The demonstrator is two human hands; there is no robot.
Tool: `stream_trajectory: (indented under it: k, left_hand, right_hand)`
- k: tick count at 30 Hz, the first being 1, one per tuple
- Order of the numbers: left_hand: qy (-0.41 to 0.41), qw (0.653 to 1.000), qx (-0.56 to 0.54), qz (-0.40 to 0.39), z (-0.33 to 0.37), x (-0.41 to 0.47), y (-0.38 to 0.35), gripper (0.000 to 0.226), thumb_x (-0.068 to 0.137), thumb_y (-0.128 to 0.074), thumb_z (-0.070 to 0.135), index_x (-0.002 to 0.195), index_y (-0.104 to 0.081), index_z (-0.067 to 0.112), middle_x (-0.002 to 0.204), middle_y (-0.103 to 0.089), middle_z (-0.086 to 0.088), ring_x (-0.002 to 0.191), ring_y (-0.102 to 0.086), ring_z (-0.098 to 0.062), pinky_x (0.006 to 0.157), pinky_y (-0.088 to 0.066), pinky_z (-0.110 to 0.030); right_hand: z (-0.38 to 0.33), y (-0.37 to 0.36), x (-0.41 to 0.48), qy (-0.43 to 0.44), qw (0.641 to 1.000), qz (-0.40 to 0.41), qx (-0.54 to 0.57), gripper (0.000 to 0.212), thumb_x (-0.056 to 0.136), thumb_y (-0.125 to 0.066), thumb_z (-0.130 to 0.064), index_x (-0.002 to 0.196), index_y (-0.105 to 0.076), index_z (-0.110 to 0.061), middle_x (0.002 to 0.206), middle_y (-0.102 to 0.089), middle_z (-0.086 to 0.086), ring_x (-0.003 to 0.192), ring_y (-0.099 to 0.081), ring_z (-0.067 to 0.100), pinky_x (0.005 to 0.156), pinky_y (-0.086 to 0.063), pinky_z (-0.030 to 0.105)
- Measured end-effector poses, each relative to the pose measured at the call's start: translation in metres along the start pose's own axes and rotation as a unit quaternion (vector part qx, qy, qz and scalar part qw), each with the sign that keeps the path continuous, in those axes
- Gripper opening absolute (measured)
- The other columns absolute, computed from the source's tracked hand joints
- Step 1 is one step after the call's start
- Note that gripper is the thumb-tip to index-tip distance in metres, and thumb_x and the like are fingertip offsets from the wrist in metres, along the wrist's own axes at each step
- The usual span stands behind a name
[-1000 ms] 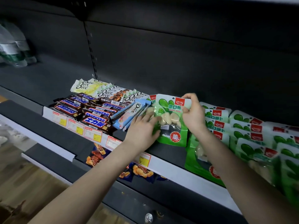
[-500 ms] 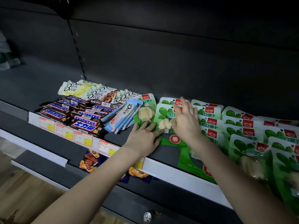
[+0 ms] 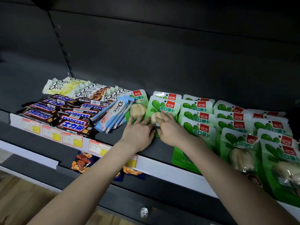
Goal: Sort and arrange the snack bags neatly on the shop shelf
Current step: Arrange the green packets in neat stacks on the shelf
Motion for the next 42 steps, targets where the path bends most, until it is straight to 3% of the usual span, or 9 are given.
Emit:
stream_trajectory:
  k: [6, 10, 13, 16, 24, 30, 35, 42]
  left_hand:
    - [0.023, 1.0, -0.015, 0.011, -0.014, -0.012, -0.001, 0.05, 0.1, -0.021, 0.043, 0.147, -0.027, 0.026, 0.157, -0.018, 0.004, 0.146, -0.008, -0.018, 0.116, 0.0, -0.046]
    - [0.049, 0.997, -0.028, 0.059, -0.032, -0.024, 0.005, 0.051, 0.1, -0.026, 0.042, 0.147, -0.028, 0.024, 0.155, -0.026, 0.003, 0.144, -0.016, -0.019, 0.117, -0.004, -0.04]
    - [0.043, 0.994, -0.029, 0.092, -0.044, -0.033, 0.01, 0.048, 0.1, -0.03, 0.039, 0.144, -0.035, 0.022, 0.152, -0.032, 0.001, 0.142, -0.02, -0.02, 0.116, -0.01, -0.034]
    - [0.045, 0.99, -0.059, 0.12, -0.057, -0.04, 0.015, 0.044, 0.099, -0.034, 0.035, 0.139, -0.043, 0.021, 0.151, -0.034, 0.001, 0.142, -0.021, -0.016, 0.112, -0.011, -0.029]
    - [0.071, 0.985, -0.062, 0.144, -0.082, -0.04, 0.027, 0.043, 0.095, -0.041, 0.03, 0.137, -0.046, 0.022, 0.151, -0.033, 0.002, 0.143, -0.019, -0.017, 0.114, -0.015, -0.034]
    - [0.072, 0.99, -0.028, 0.12, -0.087, -0.03, 0.022, 0.049, 0.092, -0.047, 0.03, 0.14, -0.042, 0.025, 0.154, -0.026, -0.001, 0.143, -0.02, -0.023, 0.114, -0.014, -0.034]
    - [0.077, 0.99, -0.005, 0.12, -0.09, -0.015, 0.019, 0.048, 0.091, -0.048, 0.031, 0.138, -0.042, 0.032, 0.157, -0.019, 0.001, 0.144, -0.016, -0.02, 0.115, -0.012, -0.035]
    - [0.101, 0.993, -0.003, 0.067, -0.09, -0.001, 0.019, 0.061, 0.085, -0.052, 0.021, 0.14, -0.035, 0.04, 0.158, -0.007, 0.002, 0.144, -0.007, -0.027, 0.114, -0.016, -0.049]
  right_hand:
    - [-0.011, 0.005, 0.007, -0.034, 0.999, 0.017, -0.039, 0.058, 0.092, -0.041, -0.018, 0.147, -0.023, -0.009, 0.157, -0.007, 0.014, 0.143, -0.002, 0.036, 0.117, -0.003, 0.046]
    - [-0.016, 0.012, 0.019, -0.014, 0.997, 0.077, -0.028, 0.064, 0.09, -0.043, -0.014, 0.149, -0.019, -0.013, 0.157, -0.011, 0.012, 0.144, -0.005, 0.031, 0.116, 0.0, 0.048]
    - [-0.023, 0.015, 0.031, 0.005, 0.995, 0.095, -0.032, 0.062, 0.09, -0.042, -0.014, 0.148, -0.021, -0.015, 0.154, -0.021, 0.011, 0.143, -0.012, 0.03, 0.116, -0.004, 0.05]
    - [-0.033, 0.014, 0.043, 0.022, 0.995, 0.091, -0.023, 0.06, 0.093, -0.039, -0.02, 0.149, -0.019, -0.018, 0.155, -0.019, 0.013, 0.143, -0.011, 0.031, 0.116, -0.002, 0.049]
    - [-0.053, 0.014, 0.078, 0.045, 0.997, 0.062, -0.032, 0.068, 0.094, -0.042, -0.036, 0.15, -0.008, -0.02, 0.157, -0.009, 0.017, 0.144, -0.005, 0.036, 0.115, -0.001, 0.051]
    - [-0.051, 0.007, 0.098, 0.042, 0.997, 0.016, -0.061, 0.085, 0.085, -0.052, -0.057, 0.15, -0.008, -0.022, 0.154, -0.017, 0.019, 0.141, -0.021, 0.031, 0.112, -0.004, 0.058]
    - [-0.046, 0.016, 0.114, 0.045, 0.997, 0.0, -0.06, 0.103, 0.072, -0.059, -0.069, 0.149, -0.003, -0.031, 0.156, -0.008, 0.016, 0.141, -0.023, 0.031, 0.111, -0.006, 0.06]
    - [-0.05, 0.018, 0.128, 0.04, 0.998, 0.003, -0.039, 0.11, 0.064, -0.065, -0.07, 0.149, -0.006, -0.033, 0.157, -0.006, 0.016, 0.139, -0.023, 0.038, 0.113, -0.007, 0.055]
Point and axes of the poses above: each hand's wrist, its own x-axis towards the middle knuckle, its own y-axis out of the back of the hand, z = x × y, the point moved 2 cm from there along x, towards the middle knuckle
